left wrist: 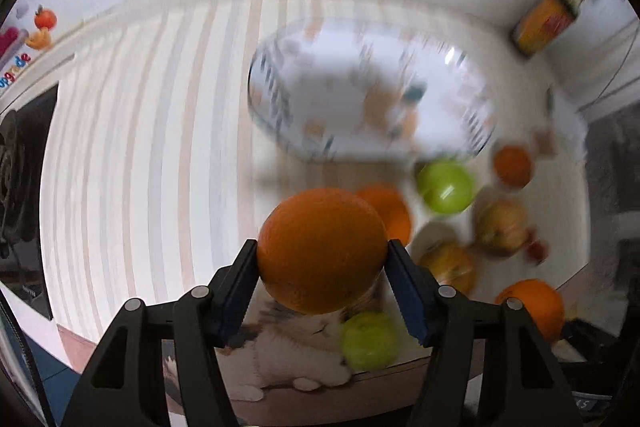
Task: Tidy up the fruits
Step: 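Carry both held oranges over the deer-print plate with both tools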
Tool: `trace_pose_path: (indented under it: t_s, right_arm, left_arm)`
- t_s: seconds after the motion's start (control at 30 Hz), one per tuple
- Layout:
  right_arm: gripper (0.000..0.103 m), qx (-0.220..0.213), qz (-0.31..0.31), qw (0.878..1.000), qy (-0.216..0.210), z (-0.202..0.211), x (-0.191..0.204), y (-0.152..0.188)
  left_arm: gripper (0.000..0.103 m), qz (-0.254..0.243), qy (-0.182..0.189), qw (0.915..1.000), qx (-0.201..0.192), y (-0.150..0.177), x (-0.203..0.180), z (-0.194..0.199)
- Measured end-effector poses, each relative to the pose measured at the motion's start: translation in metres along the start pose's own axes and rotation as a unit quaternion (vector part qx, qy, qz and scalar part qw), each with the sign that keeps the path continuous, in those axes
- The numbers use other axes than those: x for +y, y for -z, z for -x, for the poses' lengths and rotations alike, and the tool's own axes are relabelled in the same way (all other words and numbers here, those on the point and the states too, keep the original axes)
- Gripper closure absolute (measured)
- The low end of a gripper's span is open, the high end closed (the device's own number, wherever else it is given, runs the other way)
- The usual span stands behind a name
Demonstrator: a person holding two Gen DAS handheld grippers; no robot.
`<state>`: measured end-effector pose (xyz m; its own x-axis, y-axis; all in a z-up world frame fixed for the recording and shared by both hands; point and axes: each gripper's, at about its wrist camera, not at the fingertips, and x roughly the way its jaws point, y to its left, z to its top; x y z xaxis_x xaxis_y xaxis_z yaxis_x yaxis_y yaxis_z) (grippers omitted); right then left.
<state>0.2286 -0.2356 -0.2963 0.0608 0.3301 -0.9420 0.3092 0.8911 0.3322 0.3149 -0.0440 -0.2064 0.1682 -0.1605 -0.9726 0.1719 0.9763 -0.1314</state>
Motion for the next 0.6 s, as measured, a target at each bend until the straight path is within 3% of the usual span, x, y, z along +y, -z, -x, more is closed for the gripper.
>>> trace_pose_path:
  t_s: [0.1,0.33,0.47,0.6]
  right_arm:
    - [0.021,-0.023,0.010,0.999,-0.027,0.026,0.017,-0.026]
    - [0.021,-0.078,0.036,0.996,-0.009,0.020,0.055,-0.129]
    - [0.021,-0.061,0.052,0.997,0.014,-0.014,0.072,-0.192]
    - [0.021,-0.036,0.057,0.997,0.030,-0.045,0.081,-0.231]
  left_arm:
    - [0.042,0.016,0.027,0.9993,-0.020,-0.036,0.010,0.022]
    - [0.042,0.077,0.034,0.9964,0.003,-0.124,0.021,-0.035]
    - [0.042,0.128,0.060,0.9885,0.054,-0.158,0.033,-0.086]
    - [0.042,0.130,0.059,0.9863,0.083,-0.175,0.030,-0.111]
